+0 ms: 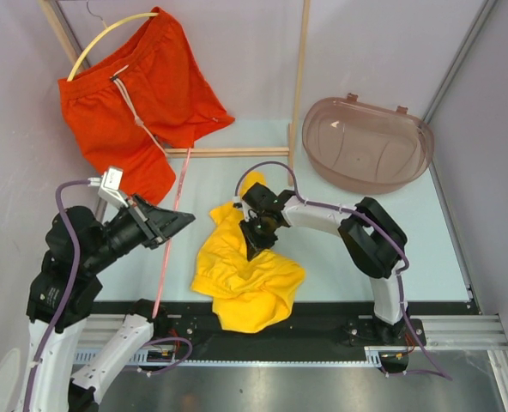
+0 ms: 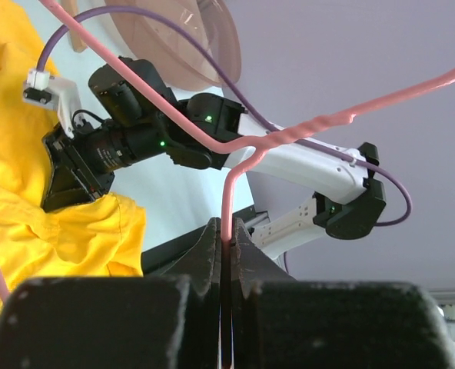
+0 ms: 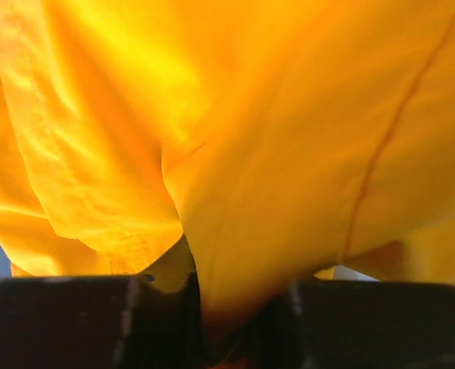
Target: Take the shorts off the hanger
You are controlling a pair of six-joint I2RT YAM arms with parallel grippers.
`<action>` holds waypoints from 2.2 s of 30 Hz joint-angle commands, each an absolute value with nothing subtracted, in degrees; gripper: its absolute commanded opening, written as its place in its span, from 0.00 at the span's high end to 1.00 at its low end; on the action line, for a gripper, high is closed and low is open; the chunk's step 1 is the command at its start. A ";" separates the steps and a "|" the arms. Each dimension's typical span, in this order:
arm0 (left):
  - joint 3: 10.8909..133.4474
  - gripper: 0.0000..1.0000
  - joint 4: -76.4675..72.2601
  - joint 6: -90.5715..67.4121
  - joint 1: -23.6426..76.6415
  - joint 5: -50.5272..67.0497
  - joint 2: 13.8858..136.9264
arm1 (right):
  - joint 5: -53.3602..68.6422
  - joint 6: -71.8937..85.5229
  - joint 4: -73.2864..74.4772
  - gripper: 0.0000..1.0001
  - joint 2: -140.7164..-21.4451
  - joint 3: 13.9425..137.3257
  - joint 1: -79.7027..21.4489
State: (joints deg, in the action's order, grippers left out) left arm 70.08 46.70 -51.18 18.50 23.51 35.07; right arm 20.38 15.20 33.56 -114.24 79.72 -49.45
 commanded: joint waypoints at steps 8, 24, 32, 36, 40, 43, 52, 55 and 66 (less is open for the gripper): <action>72.59 1.00 41.58 -47.21 18.19 23.38 42.09 | -5.22 8.26 41.04 1.00 -119.01 109.15 -52.30; 84.73 1.00 44.47 -29.10 11.79 28.73 58.97 | -38.14 0.18 25.85 1.00 -84.83 96.94 -41.41; 88.50 1.00 43.42 -23.57 12.11 25.60 62.40 | -47.89 -17.29 -2.33 1.00 -79.09 92.55 -38.94; 92.02 1.00 44.91 -17.94 18.19 21.45 63.54 | -46.15 -23.20 -14.64 1.00 -83.05 94.22 -34.64; 93.34 1.00 47.54 -16.00 18.37 16.53 61.62 | -43.77 -22.15 -18.11 1.00 -89.98 99.83 -28.58; 93.25 1.00 48.25 -15.12 18.28 15.47 60.91 | -42.80 -20.31 -18.37 1.00 -96.75 104.58 -24.88; 92.90 1.00 48.60 -15.64 18.28 17.75 59.85 | -38.78 3.54 -2.75 1.00 -105.11 103.19 -16.88; 93.16 1.00 48.52 -16.69 17.93 18.54 59.85 | -28.69 16.54 10.52 1.00 -107.74 105.11 -13.55; 92.12 1.00 44.05 -28.10 17.75 25.74 62.93 | 7.43 42.52 31.98 1.00 -117.48 107.04 -2.74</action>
